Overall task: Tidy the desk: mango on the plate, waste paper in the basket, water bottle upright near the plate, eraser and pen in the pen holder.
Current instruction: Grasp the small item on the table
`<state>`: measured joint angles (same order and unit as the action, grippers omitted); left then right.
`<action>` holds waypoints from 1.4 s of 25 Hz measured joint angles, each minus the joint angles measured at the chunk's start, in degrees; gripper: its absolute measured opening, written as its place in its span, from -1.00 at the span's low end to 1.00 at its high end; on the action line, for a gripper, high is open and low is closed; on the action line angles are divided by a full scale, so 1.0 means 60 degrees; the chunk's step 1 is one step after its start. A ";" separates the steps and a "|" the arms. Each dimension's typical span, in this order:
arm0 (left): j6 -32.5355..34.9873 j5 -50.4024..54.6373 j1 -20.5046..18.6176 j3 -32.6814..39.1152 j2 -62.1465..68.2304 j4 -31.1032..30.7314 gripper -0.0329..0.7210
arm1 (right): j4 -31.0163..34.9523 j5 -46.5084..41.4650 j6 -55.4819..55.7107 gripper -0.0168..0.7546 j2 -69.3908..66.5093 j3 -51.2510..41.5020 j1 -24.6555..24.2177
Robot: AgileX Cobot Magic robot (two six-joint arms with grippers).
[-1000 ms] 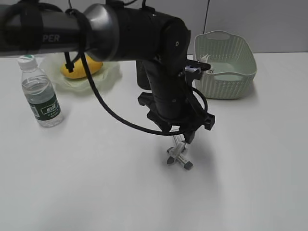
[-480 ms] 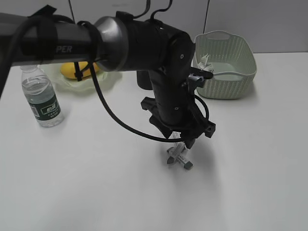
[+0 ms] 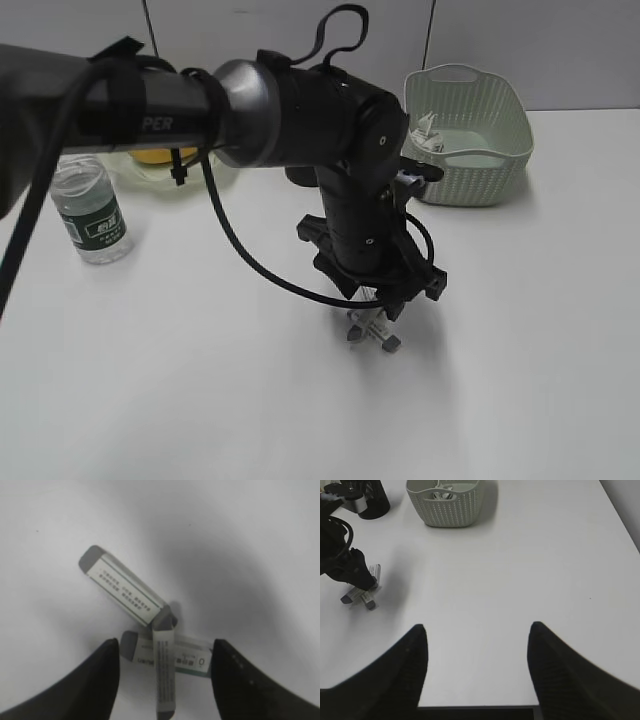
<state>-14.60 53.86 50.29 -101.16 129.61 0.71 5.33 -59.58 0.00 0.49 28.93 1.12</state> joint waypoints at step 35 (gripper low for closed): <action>0.0000 -0.0247 0.0009 -0.0020 0.0395 -0.0014 -0.14 | 0.0000 0.0000 0.0000 0.34 0.0000 0.0000 0.0000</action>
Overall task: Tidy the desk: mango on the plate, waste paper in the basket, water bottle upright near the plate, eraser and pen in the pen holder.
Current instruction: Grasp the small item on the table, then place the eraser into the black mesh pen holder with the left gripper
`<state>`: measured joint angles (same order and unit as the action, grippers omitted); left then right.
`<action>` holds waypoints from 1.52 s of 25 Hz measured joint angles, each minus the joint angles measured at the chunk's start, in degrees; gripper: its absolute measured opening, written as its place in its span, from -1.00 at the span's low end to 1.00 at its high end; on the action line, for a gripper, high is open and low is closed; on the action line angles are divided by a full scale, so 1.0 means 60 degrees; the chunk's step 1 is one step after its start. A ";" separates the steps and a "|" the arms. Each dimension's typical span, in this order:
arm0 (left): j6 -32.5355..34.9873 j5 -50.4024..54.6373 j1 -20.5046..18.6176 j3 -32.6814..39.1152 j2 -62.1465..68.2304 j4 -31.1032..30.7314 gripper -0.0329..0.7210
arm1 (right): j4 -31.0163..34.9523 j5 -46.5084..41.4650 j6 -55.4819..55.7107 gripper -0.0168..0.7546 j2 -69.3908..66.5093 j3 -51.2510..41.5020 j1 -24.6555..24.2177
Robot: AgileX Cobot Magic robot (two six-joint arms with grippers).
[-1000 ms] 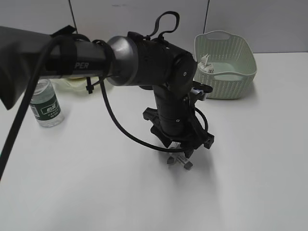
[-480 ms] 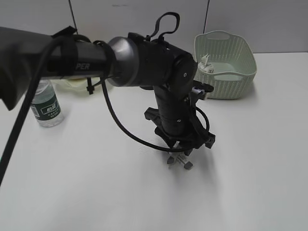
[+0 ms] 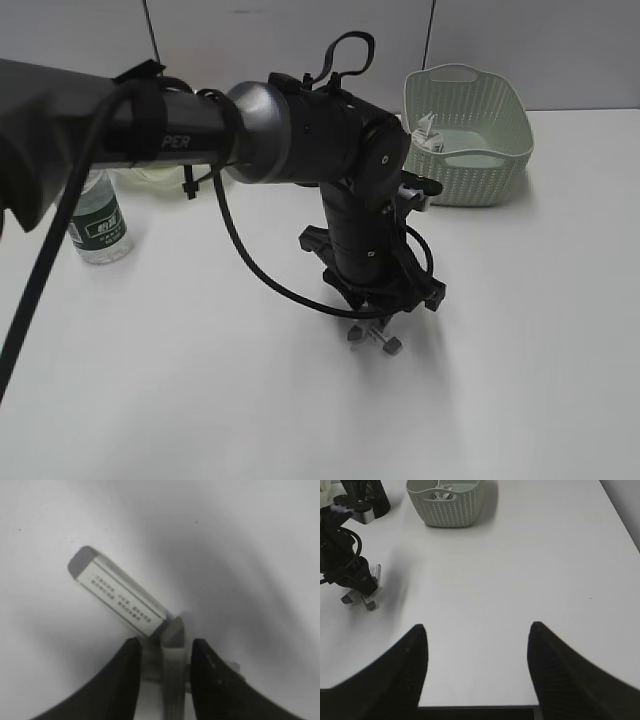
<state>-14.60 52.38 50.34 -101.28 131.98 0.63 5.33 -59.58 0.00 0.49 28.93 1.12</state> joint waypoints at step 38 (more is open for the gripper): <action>0.0000 -0.5379 -0.2582 0.0017 -0.2613 -0.0334 -0.68 | 0.0004 0.0000 0.0000 0.34 0.0000 0.0000 0.0000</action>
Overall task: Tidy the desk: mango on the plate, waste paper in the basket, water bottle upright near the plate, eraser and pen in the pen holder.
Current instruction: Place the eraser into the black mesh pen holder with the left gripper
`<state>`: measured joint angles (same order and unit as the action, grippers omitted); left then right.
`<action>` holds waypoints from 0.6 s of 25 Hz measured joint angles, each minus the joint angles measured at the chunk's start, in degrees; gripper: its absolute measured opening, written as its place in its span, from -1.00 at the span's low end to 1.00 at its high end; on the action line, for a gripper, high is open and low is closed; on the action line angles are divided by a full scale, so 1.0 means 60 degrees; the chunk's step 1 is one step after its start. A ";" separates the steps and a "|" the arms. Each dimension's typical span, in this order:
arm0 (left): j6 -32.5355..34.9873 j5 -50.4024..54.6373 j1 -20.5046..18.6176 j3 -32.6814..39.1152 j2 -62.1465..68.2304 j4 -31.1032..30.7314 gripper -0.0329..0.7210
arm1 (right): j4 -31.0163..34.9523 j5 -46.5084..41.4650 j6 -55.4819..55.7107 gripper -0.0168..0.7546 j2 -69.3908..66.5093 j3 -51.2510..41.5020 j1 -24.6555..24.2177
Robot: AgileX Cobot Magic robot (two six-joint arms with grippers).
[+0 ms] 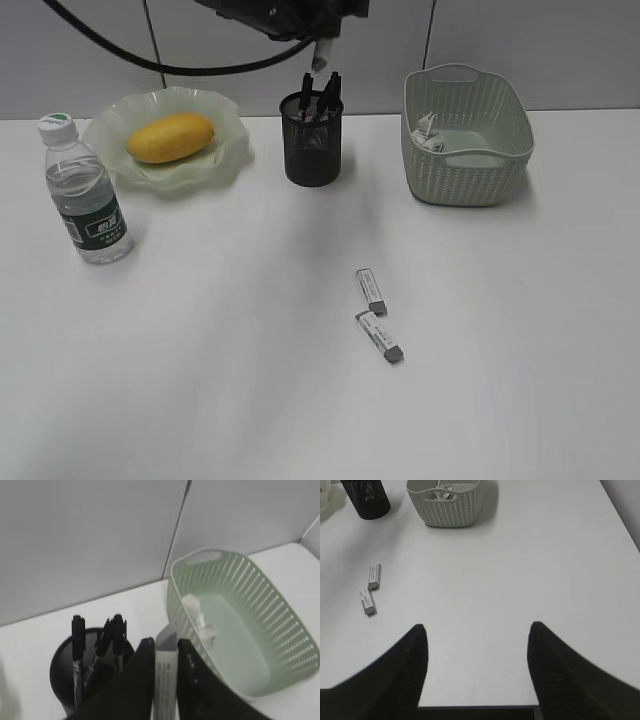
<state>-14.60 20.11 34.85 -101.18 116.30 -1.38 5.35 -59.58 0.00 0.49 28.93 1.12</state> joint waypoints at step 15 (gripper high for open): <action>0.0000 -0.4141 -0.0296 0.0755 0.1142 -0.0113 -0.68 | 0.0008 0.0000 0.0000 0.34 0.0000 0.0000 0.0000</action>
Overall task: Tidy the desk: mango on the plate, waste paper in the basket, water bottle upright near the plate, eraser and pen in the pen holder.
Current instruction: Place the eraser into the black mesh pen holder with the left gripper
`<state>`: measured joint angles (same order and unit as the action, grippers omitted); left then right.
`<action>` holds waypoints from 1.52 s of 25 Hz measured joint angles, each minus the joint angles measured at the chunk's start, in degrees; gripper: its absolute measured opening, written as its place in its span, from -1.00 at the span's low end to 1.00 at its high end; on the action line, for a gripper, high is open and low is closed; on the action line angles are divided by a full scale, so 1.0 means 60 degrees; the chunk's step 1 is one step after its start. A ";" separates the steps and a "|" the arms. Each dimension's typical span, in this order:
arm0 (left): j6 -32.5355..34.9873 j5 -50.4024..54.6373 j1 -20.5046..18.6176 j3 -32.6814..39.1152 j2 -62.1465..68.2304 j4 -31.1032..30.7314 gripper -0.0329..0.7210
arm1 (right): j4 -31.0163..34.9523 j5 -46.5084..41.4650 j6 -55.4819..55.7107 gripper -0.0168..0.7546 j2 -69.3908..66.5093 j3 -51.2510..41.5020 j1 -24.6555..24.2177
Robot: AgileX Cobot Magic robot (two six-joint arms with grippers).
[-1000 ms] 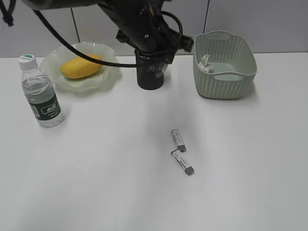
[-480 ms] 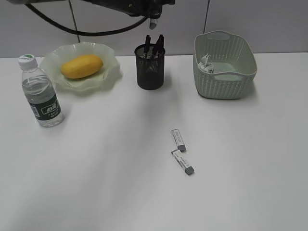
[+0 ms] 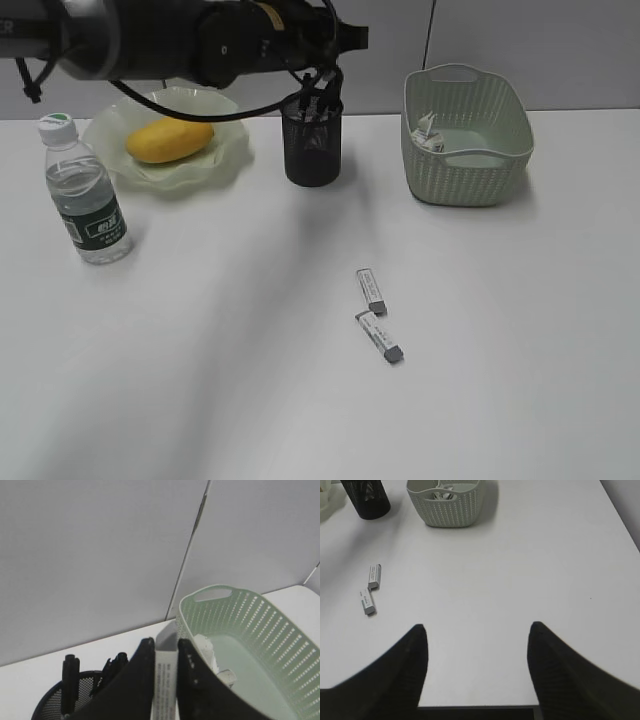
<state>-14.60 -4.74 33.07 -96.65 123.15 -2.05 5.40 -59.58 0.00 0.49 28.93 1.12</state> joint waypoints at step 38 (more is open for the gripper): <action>0.0087 -0.1684 -0.0767 0.0086 0.1229 -0.0760 -0.63 | 0.0000 0.0000 0.0000 0.34 0.0000 0.0000 0.0000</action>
<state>-14.07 -14.84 28.47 -96.13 130.53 -6.61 5.40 -59.58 0.00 0.49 28.93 1.12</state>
